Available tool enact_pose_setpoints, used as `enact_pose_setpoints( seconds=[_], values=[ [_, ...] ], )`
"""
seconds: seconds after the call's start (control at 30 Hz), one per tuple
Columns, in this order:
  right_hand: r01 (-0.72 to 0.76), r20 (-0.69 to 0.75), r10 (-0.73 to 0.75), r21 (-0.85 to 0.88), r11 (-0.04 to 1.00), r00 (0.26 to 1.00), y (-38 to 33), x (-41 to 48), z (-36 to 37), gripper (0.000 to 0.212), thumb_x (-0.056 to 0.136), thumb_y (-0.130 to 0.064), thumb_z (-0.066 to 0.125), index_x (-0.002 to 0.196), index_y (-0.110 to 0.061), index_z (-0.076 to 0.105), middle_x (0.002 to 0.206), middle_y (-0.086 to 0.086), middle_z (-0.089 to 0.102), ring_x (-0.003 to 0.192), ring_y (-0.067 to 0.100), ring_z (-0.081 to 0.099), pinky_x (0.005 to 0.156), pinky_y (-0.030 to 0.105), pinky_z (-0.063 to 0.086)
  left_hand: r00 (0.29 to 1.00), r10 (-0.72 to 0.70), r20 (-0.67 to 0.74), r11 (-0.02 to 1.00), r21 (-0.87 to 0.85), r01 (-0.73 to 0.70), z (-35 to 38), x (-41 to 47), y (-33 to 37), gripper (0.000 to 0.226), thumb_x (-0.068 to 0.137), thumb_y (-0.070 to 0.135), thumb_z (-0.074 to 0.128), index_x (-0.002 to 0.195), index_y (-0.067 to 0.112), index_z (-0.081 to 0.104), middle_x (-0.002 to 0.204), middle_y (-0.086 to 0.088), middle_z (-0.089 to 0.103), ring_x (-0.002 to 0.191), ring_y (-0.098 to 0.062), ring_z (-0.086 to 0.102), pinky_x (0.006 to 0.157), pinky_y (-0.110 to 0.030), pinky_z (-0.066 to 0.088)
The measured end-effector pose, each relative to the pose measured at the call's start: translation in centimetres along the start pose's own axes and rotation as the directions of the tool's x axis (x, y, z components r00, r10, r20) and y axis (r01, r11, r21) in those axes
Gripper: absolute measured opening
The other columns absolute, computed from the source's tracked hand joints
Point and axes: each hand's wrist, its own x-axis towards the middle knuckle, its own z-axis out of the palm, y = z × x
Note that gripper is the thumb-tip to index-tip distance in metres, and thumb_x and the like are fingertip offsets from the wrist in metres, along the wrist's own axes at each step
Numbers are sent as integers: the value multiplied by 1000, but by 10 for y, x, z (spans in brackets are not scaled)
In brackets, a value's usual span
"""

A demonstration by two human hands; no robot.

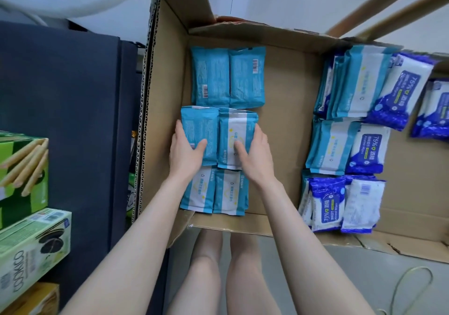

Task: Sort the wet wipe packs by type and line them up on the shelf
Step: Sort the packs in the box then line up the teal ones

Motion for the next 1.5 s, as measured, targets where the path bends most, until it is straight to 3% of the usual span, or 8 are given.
enact_pose_setpoints(
  seconds=[0.2, 0.37, 0.57, 0.8, 1.1, 1.33, 1.4, 1.5],
  values=[
    [83, 34, -78, -186, 979, 996, -8, -21, -42, 47, 99, -30, 44, 140, -9, 36, 140, 9, 44, 125, 26, 44, 99, 35, 36, 994, 104, 28, 976, 189, -107, -16, -40, 20, 51, 96, 20, 50, 145, 12, 34, 151, -7, 32, 138, -21, 30, 114, -37, 23],
    [122, -25, -129, -188, 975, 991, -2, -63, -87, 37, 98, -25, 46, 132, -9, 48, 134, 8, 50, 121, 25, 46, 98, 35, 37, 971, 211, 109, 947, 224, -230, -19, -91, 48, 35, 95, 19, 53, 129, 11, 52, 128, -4, 56, 121, -18, 49, 101, -31, 36],
    [30, -105, -42, -116, 993, 994, 51, -117, -150, 31, 97, -22, 48, 124, -10, 54, 125, 6, 56, 118, 21, 48, 95, 32, 37, 948, 258, 186, 942, 170, -290, 30, -148, 77, 28, 93, 15, 55, 121, 9, 58, 112, -4, 64, 107, -17, 57, 92, -28, 41],
    [-37, -68, 31, -79, 996, 997, 156, -153, -203, 27, 97, -22, 49, 120, -11, 57, 124, 3, 58, 115, 22, 52, 90, 30, 37, 969, 163, 188, 981, 78, -180, 148, -214, 80, 20, 91, 11, 56, 110, 9, 62, 102, -5, 64, 93, -17, 58, 85, -27, 43],
    [-46, 6, 47, -100, 994, 999, 230, -137, -214, 29, 95, -22, 50, 122, -10, 54, 128, 3, 52, 117, 20, 46, 77, 19, 27, 996, -88, 3, 995, -43, 88, 234, -244, 69, 37, 89, 10, 57, 126, 8, 49, 124, -9, 49, 112, -21, 50, 98, -32, 39],
    [-169, -24, 171, 61, 984, 985, 244, -104, -203, 70, 85, -32, 68, 139, -4, 33, 139, 10, 41, 125, 26, 39, 104, 32, 32, 985, -148, -86, 988, 30, 151, 261, -218, 66, 61, 81, 31, 72, 131, 13, 43, 131, -8, 43, 123, -22, 40, 101, -33, 33],
    [-222, -6, 224, 121, 968, 975, 246, -95, -198, 76, 82, -37, 71, 139, -5, 33, 139, 9, 41, 126, 25, 40, 104, 39, 36, 981, -156, -119, 983, 78, 166, 266, -211, 65, 64, 79, 33, 73, 131, 11, 42, 132, -8, 41, 125, -23, 36, 100, -32, 31],
    [-238, -11, 241, 104, 966, 971, 248, -85, -196, 68, 77, -36, 75, 128, -6, 42, 129, 8, 44, 119, 22, 45, 98, 32, 38, 976, -166, -143, 980, 84, 179, 269, -205, 63, 67, 75, 33, 77, 128, 8, 42, 131, -8, 42, 122, -24, 40, 98, -33, 34]
  ],
)
